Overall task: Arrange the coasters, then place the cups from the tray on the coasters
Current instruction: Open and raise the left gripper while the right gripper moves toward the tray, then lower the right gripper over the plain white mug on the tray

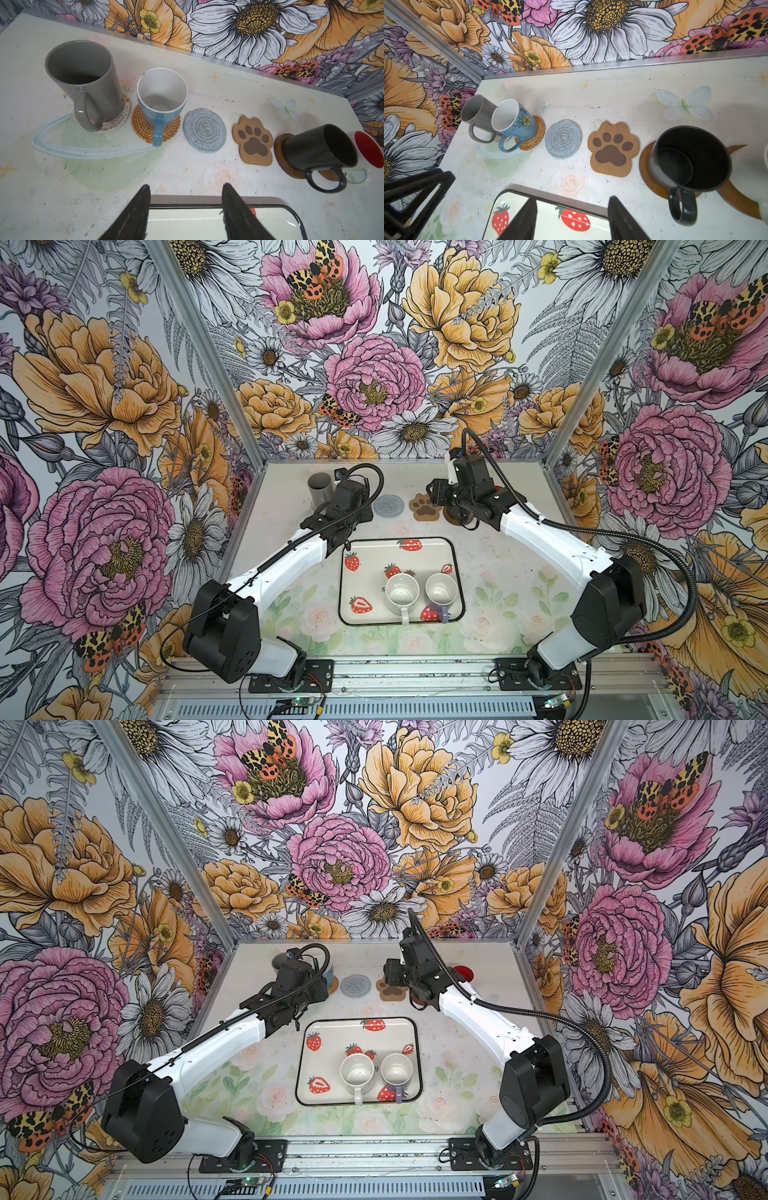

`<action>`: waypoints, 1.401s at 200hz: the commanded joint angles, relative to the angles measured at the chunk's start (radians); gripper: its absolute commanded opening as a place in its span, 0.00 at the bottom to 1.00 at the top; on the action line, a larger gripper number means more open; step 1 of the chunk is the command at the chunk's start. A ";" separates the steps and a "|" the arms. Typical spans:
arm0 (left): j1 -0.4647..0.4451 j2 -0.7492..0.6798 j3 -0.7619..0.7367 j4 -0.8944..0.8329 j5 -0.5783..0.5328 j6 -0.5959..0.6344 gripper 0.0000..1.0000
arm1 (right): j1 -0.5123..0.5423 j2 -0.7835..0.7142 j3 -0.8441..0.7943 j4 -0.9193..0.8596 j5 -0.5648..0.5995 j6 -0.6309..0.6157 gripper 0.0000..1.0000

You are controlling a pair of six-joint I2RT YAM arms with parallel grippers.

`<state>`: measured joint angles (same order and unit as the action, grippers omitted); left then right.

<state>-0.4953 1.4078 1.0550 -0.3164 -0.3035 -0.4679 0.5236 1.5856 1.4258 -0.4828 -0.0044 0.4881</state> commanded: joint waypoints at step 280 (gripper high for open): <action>0.072 -0.227 -0.199 0.170 0.024 0.035 0.59 | 0.390 -0.288 -0.239 -0.649 0.107 0.232 0.56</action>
<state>-0.4332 1.2072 0.8692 -0.1745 -0.2989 -0.4454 0.8974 1.3224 1.1671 -1.0950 0.1139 0.6895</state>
